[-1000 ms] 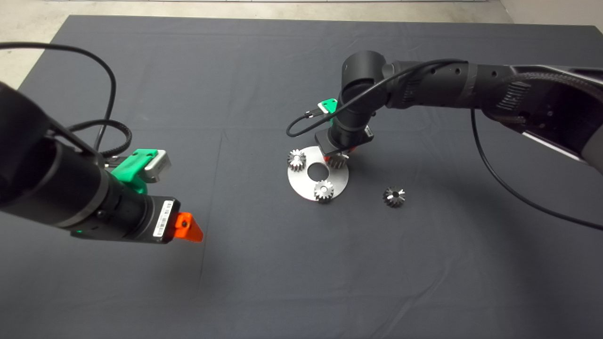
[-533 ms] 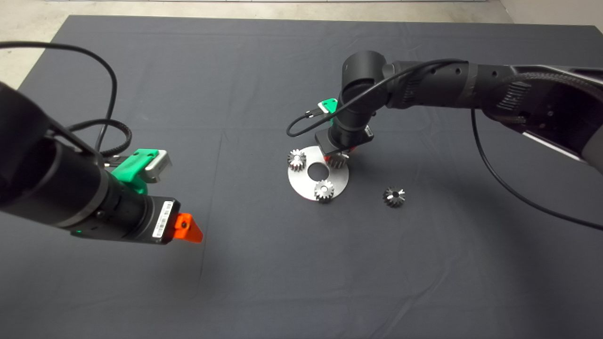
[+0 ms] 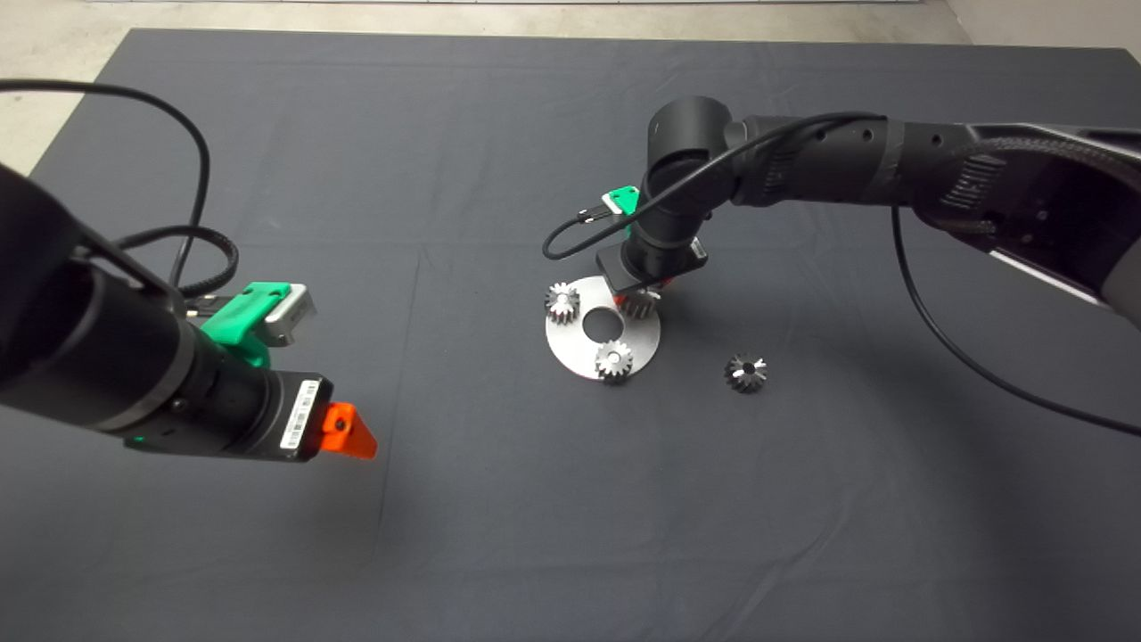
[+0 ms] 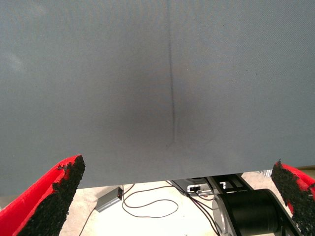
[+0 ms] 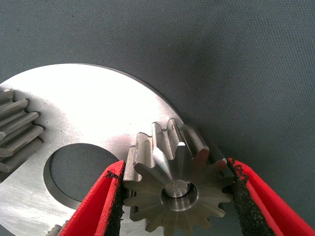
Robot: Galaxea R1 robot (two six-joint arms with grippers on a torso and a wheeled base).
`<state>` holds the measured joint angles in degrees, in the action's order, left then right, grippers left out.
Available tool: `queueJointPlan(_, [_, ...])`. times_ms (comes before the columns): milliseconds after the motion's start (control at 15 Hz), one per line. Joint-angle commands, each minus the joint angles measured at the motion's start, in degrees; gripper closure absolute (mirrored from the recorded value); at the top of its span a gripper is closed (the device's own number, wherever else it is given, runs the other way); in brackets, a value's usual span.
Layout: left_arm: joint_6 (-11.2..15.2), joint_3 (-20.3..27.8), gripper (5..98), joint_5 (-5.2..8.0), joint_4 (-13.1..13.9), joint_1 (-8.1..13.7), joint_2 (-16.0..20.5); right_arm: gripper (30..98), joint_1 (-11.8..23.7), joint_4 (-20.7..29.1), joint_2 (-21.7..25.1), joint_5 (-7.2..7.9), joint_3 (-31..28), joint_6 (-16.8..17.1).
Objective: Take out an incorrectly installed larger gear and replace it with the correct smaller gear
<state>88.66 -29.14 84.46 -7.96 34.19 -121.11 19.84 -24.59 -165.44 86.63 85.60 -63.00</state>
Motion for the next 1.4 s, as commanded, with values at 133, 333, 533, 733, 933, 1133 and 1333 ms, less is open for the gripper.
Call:
queueJointPlan(133, [-0.2,-0.2,6.1,0.36,-0.5,0.7,0.0,78.9,7.6,7.9,-1.0,8.21,-0.5,-0.4])
queueJointPlan(333, [-0.2,-0.2,6.1,0.36,-0.5,0.7,0.1,79.0,10.5,10.5,-1.0,8.21,-1.3,-0.8])
queueJointPlan(533, [-0.2,-0.3,6.1,0.36,-1.1,0.7,0.0,79.1,12.6,11.7,-1.0,8.21,-1.4,-0.9])
queueJointPlan(733, [-0.2,-0.4,6.1,0.27,-1.2,0.7,-0.1,79.1,12.6,11.7,-0.2,8.25,-1.5,-0.8])
queueJointPlan(933, [-0.2,-0.2,6.1,0.27,-1.2,0.7,-0.1,79.1,9.4,11.4,7.6,8.30,-5.7,-1.0])
queueJointPlan(1133, [-0.2,-0.3,6.1,0.27,-1.2,0.7,-0.1,79.1,7.2,9.9,13.6,8.38,-6.2,-0.8])
queueJointPlan(1333, [-0.2,-0.3,6.1,0.27,-1.1,0.7,-0.2,79.1,6.8,9.4,16.6,8.38,-6.3,-0.3])
